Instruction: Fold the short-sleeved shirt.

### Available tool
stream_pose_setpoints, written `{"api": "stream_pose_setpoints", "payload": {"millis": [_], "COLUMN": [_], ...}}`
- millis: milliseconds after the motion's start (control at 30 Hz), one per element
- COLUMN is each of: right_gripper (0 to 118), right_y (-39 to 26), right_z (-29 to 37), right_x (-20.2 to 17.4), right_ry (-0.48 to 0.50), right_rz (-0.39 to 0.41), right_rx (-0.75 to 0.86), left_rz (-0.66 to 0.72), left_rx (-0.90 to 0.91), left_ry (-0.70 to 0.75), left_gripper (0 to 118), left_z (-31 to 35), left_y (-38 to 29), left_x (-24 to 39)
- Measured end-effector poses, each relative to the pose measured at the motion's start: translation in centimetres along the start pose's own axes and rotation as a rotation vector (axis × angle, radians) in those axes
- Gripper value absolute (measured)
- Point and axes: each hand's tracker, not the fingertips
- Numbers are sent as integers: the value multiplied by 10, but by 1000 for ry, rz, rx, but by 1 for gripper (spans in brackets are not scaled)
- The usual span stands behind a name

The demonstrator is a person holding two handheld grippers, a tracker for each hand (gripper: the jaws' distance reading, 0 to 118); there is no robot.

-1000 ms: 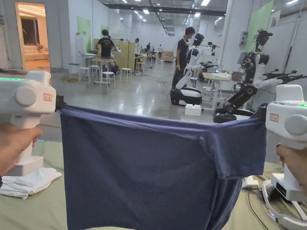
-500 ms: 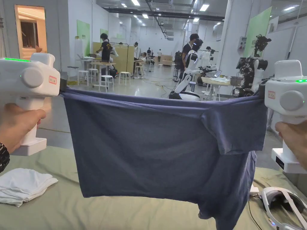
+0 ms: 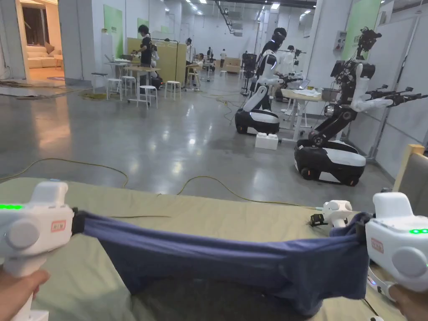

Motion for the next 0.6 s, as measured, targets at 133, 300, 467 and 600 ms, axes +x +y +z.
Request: {"api": "stream_pose_setpoints", "payload": {"millis": [133, 300, 467, 600], "right_gripper": [2, 2, 2, 2], "right_y": [-51, -100, -143, -181], "right_z": [22, 63, 90, 100], "right_x": [1, 3, -3, -13], "right_ry": [13, 22, 14, 8], "right_rz": [7, -3, 39, 76], "right_rx": [-108, -168, -282, -400], "left_rz": [33, 22, 54, 10], "left_rx": [-58, -140, -225, -341], "left_ry": [-19, -46, -63, -48], "left_gripper": [5, 5, 5, 5], "left_z": [26, 72, 100, 85], "left_y": [-56, -108, -146, -185], "left_x": [-10, -21, -27, -40]}}
